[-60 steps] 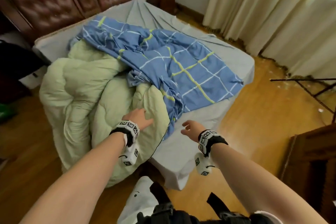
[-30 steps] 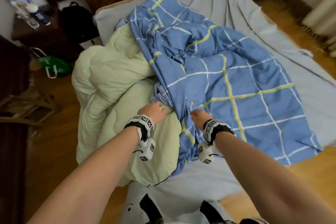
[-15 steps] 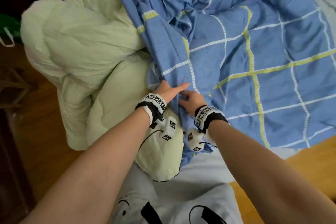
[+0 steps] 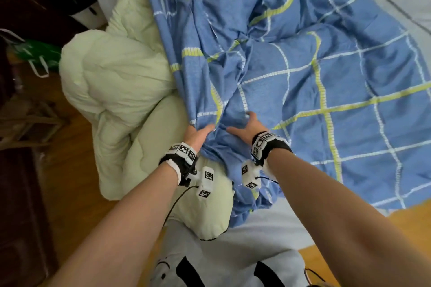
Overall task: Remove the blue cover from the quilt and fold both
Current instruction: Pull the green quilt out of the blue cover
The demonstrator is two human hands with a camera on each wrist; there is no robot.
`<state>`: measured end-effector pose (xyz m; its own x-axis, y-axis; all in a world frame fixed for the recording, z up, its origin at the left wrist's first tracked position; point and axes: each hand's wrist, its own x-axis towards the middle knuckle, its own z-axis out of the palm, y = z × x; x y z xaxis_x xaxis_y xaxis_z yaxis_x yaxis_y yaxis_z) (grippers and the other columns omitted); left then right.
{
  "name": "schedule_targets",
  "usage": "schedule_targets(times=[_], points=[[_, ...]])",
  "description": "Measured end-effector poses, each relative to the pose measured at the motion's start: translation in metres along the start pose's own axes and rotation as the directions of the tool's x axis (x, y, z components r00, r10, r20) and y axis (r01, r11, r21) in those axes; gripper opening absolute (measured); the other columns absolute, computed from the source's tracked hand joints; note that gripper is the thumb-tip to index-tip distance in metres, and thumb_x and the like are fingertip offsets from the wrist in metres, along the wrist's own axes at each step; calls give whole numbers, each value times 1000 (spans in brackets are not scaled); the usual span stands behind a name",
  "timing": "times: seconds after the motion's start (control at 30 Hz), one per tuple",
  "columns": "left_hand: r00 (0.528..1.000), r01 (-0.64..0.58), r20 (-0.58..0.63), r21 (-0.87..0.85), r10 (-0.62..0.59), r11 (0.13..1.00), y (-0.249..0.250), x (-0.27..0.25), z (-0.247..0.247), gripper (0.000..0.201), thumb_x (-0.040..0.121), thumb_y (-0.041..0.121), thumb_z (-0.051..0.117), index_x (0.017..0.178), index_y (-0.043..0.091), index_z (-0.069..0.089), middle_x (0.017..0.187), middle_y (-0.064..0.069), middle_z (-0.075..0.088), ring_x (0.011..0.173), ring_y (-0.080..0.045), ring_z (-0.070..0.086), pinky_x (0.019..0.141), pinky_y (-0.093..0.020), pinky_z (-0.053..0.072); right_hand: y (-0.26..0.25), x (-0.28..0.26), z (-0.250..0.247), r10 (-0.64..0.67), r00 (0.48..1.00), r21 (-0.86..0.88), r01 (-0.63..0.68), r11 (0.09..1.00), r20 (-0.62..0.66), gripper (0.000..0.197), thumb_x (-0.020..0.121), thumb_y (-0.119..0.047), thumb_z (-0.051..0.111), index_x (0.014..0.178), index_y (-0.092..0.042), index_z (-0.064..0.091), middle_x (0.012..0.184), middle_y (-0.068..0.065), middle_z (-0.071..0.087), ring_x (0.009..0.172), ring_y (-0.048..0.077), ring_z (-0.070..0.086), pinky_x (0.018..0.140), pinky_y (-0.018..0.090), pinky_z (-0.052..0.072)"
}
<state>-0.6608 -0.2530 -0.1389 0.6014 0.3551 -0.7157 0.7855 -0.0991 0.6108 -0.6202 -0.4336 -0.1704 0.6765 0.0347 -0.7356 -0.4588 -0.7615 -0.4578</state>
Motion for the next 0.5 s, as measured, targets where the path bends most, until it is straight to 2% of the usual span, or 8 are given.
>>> schedule_targets(times=[0.07, 0.1, 0.17, 0.23, 0.3, 0.4, 0.47, 0.5], points=[[998, 22, -55, 188, -12, 982, -22, 12, -12, 21, 83, 16, 70, 102, 6, 68, 99, -12, 70, 89, -25, 65, 79, -31, 51, -7, 10, 13, 2, 997, -203, 13, 979, 72, 79, 74, -59, 73, 137, -18, 48, 133, 13, 57, 119, 34, 57, 100, 42, 47], [996, 49, -80, 259, -29, 965, -27, 14, -17, 21, 84, 19, 68, 100, 5, 68, 100, -15, 70, 92, -29, 66, 81, -34, 51, -9, 12, 19, 14, 998, -291, 5, 957, 64, 62, 79, -52, 72, 126, -16, 58, 126, 13, 62, 113, 34, 60, 95, 39, 50], [994, 71, -104, 353, -36, 933, -33, 20, -21, 26, 86, 26, 65, 100, 4, 68, 99, -18, 70, 94, -35, 66, 80, -37, 52, -7, 7, 29, 24, 1000, -350, -19, 936, 8, 36, 87, -39, 65, 113, -14, 64, 117, 15, 66, 105, 34, 63, 86, 36, 51], [995, 77, -82, 390, -49, 918, -27, 17, -20, 29, 88, 28, 62, 102, 3, 67, 100, -19, 69, 94, -36, 65, 78, -37, 51, -1, -5, 29, 15, 998, -292, -31, 956, -56, 27, 93, -30, 53, 112, -14, 62, 115, 15, 66, 105, 35, 62, 82, 35, 47], [997, 68, -50, 399, -52, 914, -20, 13, -16, 26, 89, 28, 60, 99, 5, 66, 99, -19, 69, 91, -36, 65, 76, -34, 51, 5, -23, 12, 52, 981, -147, -80, 986, -185, 23, 97, -22, 42, 113, -11, 54, 112, 19, 66, 104, 38, 62, 79, 37, 43], [999, 23, 36, 391, -40, 920, 1, -3, 7, 17, 84, 29, 60, 85, 12, 61, 97, -17, 70, 82, -30, 66, 77, -38, 56, 20, -57, -35, 151, 899, 67, -135, 989, -410, 22, 96, -12, 38, 118, -8, 41, 110, 24, 63, 101, 42, 61, 77, 40, 42], [995, -28, 95, 343, -5, 939, 25, -24, 37, 17, 84, 22, 66, 93, 10, 61, 104, -14, 68, 84, -24, 62, 76, -33, 51, 43, -83, -71, 219, 829, 176, -148, 973, -514, 29, 95, -8, 42, 124, -7, 40, 110, 20, 61, 102, 38, 60, 78, 38, 42], [993, -51, 121, 312, 13, 949, 36, -34, 55, 27, 83, 20, 71, 104, 5, 61, 106, -13, 66, 86, -22, 58, 74, -30, 46, 57, -96, -89, 274, 783, 254, -153, 955, -558, 28, 95, -7, 42, 122, -8, 40, 104, 18, 59, 101, 36, 60, 75, 36, 41]])
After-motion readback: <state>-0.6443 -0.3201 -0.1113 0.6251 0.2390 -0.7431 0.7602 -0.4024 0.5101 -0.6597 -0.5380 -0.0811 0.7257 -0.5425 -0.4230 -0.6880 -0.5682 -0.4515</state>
